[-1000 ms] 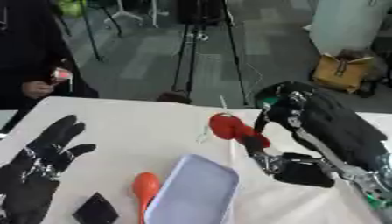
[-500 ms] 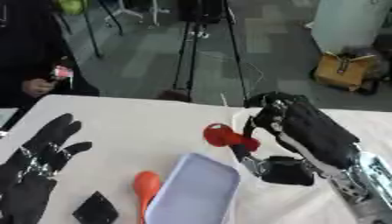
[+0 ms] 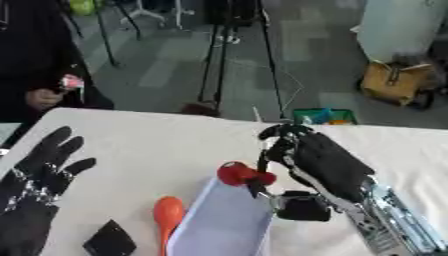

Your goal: Pick up objects on the table and place them in the box.

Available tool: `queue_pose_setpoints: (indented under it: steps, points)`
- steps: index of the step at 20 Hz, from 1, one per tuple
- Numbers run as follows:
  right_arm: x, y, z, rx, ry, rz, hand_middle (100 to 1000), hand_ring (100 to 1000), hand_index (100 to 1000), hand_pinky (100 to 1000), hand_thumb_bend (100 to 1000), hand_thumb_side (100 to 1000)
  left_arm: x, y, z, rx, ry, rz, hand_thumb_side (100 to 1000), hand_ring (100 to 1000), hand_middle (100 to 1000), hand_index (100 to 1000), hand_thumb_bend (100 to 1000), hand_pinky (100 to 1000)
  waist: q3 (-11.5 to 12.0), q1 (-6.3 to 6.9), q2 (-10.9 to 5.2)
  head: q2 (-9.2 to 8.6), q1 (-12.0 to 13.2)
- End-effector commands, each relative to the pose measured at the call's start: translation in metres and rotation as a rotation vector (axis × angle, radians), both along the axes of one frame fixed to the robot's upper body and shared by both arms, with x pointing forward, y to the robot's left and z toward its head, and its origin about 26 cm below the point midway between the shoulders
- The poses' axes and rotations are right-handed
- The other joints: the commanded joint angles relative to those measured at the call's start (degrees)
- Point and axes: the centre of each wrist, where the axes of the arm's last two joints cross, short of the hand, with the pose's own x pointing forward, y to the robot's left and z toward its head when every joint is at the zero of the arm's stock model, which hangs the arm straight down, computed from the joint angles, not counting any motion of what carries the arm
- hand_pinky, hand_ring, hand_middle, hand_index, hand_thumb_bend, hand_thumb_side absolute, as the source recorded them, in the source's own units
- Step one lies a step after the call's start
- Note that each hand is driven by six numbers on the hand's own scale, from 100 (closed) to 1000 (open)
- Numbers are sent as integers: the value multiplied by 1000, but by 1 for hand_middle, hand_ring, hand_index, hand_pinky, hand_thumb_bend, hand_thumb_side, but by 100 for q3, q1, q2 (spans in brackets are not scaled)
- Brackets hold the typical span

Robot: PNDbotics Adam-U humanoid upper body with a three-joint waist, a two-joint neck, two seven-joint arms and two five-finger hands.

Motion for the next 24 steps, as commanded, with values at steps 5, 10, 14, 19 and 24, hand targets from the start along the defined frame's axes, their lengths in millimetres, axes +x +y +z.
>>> queue_pose_setpoints:
  steps: [5, 10, 14, 19, 24]
  points:
    - [-1, 8, 3, -4, -41, 18, 100, 759, 531, 739, 244, 475, -2, -2, 6, -1, -25, -3, 1000, 1000, 990, 923, 160, 914, 5, -13, -103, -52, -11]
    - [-3, 11, 0, -20, -45, 35, 100, 769, 539, 742, 202, 472, -1, -3, 7, 6, -25, -7, 1000, 1000, 989, 922, 160, 913, -18, -25, -116, -57, -6]
    - [-4, 12, -3, -36, -36, 49, 100, 790, 583, 749, 264, 607, -1, -2, 7, 5, -24, -9, 1000, 1000, 989, 922, 160, 913, -20, -30, -126, -55, -5]
    - [-5, 12, -4, -73, -14, 78, 182, 837, 661, 766, 475, 774, -1, -2, 7, 3, -24, -8, 1000, 1000, 988, 922, 160, 913, -35, -35, -142, -58, 7]
    - [-7, 8, 1, -48, -12, 84, 209, 851, 673, 769, 520, 810, -1, -2, 7, 3, -23, -7, 1000, 1000, 988, 922, 160, 912, -53, -38, -141, -67, 17]
